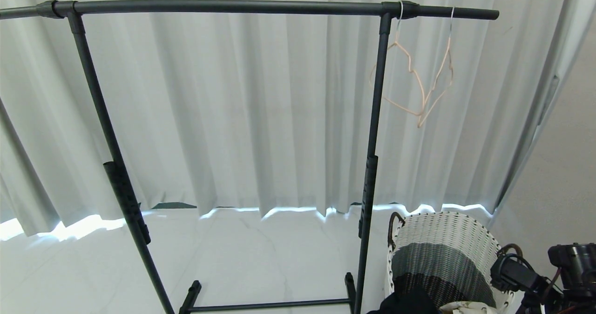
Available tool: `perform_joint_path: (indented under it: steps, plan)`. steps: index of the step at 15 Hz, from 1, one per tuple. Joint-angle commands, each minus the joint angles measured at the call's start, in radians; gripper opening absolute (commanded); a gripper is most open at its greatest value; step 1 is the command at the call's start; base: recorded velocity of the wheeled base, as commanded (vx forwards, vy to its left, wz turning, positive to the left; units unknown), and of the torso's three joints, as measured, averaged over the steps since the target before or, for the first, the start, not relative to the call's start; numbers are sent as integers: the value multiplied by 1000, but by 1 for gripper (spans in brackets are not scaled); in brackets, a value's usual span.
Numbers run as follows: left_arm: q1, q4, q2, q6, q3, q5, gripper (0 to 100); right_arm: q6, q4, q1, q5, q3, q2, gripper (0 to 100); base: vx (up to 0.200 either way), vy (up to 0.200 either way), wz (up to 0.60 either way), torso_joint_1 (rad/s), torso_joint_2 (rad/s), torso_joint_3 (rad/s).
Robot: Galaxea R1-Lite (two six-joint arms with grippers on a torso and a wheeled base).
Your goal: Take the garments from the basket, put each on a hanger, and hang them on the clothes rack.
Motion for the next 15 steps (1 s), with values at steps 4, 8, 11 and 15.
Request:
perform_joint_path:
  steps: [4,8,11,15]
  plan:
    - [0,0,0,0,0,-1,100,0,-77,2,1,3,56,100,0,0,0,0,0,0]
    - [0,0,0,0,0,-1,100,0,-96,2,3,14,48,0,0,0,0,0,0,0]
    - [0,0,0,0,0,0,100,20,-114,2,6,46,-26,0,0,0,0,0,0,0]
    - [0,0,0,0,0,0,100,123,-4,1,-3,37,-286,0,0,0,0,0,0,0]
